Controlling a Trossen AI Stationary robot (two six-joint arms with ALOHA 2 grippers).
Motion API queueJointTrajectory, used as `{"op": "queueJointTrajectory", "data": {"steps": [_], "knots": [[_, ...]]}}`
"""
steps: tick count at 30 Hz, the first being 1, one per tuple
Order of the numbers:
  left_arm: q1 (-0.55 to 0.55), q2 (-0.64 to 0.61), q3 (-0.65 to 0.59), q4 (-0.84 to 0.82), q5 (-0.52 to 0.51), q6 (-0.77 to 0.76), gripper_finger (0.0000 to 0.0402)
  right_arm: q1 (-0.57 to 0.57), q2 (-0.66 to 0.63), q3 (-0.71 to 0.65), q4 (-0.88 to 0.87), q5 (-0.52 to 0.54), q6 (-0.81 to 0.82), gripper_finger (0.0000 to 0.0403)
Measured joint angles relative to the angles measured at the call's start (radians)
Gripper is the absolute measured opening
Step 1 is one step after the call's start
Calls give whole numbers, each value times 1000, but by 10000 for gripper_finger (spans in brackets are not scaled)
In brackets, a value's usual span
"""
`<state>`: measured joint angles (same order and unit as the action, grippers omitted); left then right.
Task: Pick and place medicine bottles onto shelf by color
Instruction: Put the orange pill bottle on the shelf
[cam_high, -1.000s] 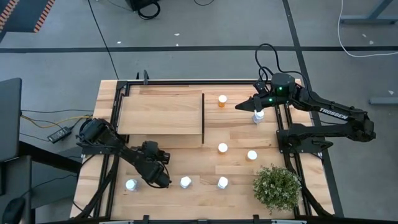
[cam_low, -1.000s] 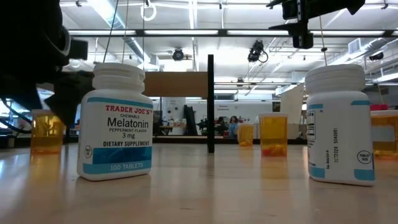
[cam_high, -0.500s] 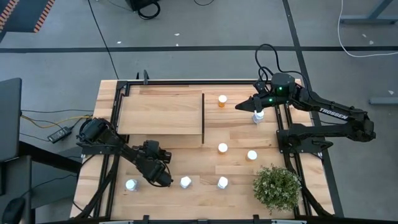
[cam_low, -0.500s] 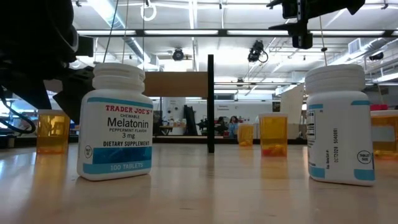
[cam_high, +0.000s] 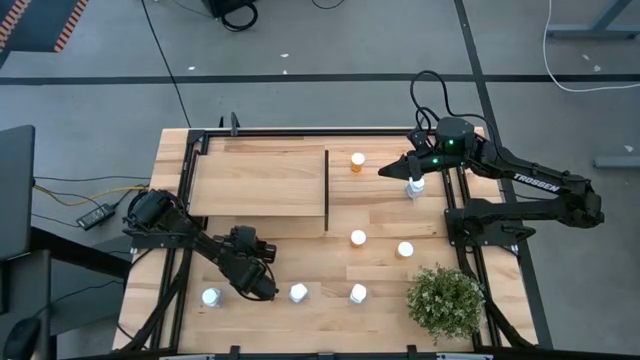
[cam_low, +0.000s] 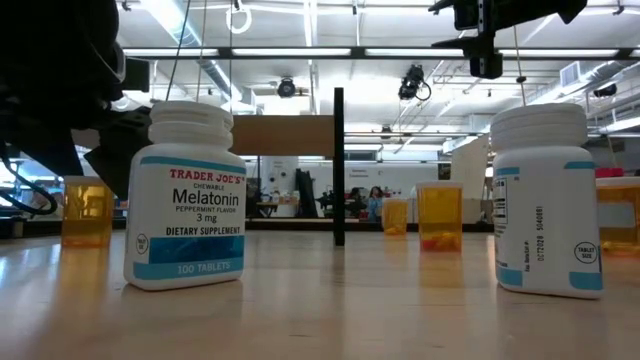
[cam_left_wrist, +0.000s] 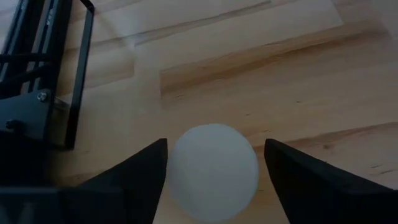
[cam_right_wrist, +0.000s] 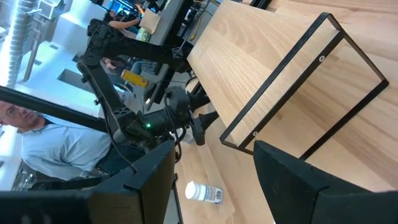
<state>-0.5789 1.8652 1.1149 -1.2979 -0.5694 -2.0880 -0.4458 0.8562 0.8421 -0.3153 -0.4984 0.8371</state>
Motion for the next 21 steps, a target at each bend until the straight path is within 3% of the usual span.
{"op": "queueJointTrajectory", "data": {"steps": [8, 16, 21], "knots": [[0, 0, 0, 17, -3, 3, 209, 0, 0, 0, 0, 0, 0, 225], [-3, -17, 43, -26, 27, 17, 236, 0, 0, 0, 0, 1, -15, 225], [-3, -17, 131, -88, 25, 61, 226, 0, 0, 0, 0, 19, -27, 225]]}}
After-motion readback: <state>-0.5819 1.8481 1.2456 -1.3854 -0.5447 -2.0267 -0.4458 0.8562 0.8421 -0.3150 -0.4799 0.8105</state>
